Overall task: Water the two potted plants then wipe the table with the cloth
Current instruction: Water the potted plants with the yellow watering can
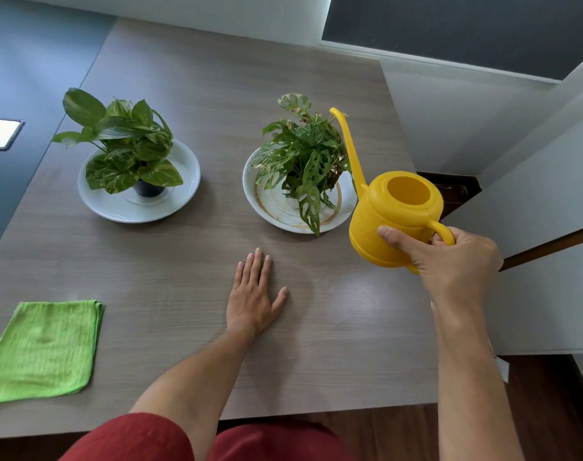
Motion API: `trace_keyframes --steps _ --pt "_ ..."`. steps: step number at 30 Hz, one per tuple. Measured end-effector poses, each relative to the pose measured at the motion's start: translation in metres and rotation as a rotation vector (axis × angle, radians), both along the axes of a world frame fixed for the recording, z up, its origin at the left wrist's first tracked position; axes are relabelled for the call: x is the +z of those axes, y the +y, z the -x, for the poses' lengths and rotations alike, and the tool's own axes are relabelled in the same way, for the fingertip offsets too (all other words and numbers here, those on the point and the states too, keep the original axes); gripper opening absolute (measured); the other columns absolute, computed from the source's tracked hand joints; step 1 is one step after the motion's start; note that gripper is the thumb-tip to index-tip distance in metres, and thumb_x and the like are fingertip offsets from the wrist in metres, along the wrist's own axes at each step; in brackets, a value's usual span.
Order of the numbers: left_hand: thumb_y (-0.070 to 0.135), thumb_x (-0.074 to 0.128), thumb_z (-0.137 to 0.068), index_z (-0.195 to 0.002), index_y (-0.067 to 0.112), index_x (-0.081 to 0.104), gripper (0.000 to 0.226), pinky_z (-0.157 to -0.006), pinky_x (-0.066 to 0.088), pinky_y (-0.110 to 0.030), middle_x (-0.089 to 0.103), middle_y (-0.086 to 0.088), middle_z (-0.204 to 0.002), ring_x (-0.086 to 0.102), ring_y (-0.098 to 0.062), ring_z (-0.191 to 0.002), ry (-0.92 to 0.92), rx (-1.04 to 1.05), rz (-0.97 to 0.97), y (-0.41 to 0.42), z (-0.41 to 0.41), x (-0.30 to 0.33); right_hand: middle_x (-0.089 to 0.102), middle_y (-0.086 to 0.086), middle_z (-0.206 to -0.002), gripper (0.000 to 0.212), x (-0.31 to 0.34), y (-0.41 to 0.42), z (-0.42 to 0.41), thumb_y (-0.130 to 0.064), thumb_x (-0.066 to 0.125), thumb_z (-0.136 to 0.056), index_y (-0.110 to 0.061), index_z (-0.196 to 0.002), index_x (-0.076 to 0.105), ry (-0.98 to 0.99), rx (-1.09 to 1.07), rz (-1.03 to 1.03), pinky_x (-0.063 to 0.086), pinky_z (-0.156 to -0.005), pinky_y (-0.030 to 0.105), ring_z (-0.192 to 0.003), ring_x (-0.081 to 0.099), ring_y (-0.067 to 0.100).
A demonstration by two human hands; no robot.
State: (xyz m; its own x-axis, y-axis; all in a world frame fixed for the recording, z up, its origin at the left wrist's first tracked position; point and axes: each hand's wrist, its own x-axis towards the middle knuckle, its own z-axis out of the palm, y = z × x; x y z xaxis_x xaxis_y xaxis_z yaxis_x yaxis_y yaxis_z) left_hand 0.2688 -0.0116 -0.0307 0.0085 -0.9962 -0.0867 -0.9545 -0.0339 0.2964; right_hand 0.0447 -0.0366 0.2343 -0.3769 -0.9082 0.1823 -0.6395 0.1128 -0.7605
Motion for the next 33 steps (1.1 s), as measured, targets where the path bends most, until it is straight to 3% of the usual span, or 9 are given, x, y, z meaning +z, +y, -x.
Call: trace_keyframes --steps 7,12,23,27,33 --pt "0.066 0.016 -0.097 -0.160 0.015 0.001 0.082 -0.125 -0.006 -0.040 -0.009 -0.007 -0.167 -0.014 -0.019 -0.153 0.002 0.002 -0.006 0.000 0.000 -0.001 0.071 0.014 -0.072 0.085 -0.003 -0.007 0.002 -0.084 0.076 -0.040 -0.004 -0.068 0.064 0.010 -0.002 0.011 0.060 -0.061 0.054 -0.072 0.069 0.034" --pt "0.065 0.020 -0.097 -0.160 0.014 0.005 0.082 -0.125 -0.006 -0.039 -0.006 -0.007 -0.168 -0.011 -0.019 -0.154 0.022 0.010 0.013 0.000 0.001 0.000 0.070 0.012 -0.069 0.075 -0.001 -0.012 0.000 -0.075 0.083 -0.045 -0.005 -0.065 0.063 0.013 -0.002 0.006 0.059 -0.060 0.053 -0.070 0.069 0.034" --pt "0.065 0.022 -0.098 -0.160 0.015 0.005 0.081 -0.125 -0.006 -0.039 -0.006 -0.006 -0.168 -0.012 -0.018 -0.154 0.027 0.007 0.012 0.001 0.000 -0.001 0.072 0.014 -0.076 0.090 0.000 -0.019 -0.004 -0.083 0.078 -0.040 -0.001 -0.075 0.068 -0.015 0.025 0.012 0.060 -0.065 0.056 -0.075 0.071 0.034" --pt "0.065 0.022 -0.098 -0.160 0.015 0.005 0.081 -0.125 -0.006 -0.039 -0.006 -0.006 -0.168 -0.012 -0.018 -0.154 0.023 0.011 0.011 0.000 0.001 -0.002 0.065 0.007 -0.070 0.083 0.006 -0.019 -0.008 -0.073 0.079 -0.044 0.001 -0.077 0.068 0.005 0.032 0.008 0.060 -0.068 0.056 -0.077 0.071 0.036" --pt "0.065 0.020 -0.098 -0.160 0.015 0.003 0.082 -0.125 -0.004 -0.040 -0.008 -0.007 -0.167 -0.013 -0.018 -0.154 0.025 0.006 0.000 0.000 0.000 -0.001 0.069 0.007 -0.072 0.082 0.003 -0.019 -0.006 -0.078 0.078 -0.044 -0.002 -0.074 0.067 0.001 0.031 0.002 0.061 -0.068 0.052 -0.074 0.071 0.029"
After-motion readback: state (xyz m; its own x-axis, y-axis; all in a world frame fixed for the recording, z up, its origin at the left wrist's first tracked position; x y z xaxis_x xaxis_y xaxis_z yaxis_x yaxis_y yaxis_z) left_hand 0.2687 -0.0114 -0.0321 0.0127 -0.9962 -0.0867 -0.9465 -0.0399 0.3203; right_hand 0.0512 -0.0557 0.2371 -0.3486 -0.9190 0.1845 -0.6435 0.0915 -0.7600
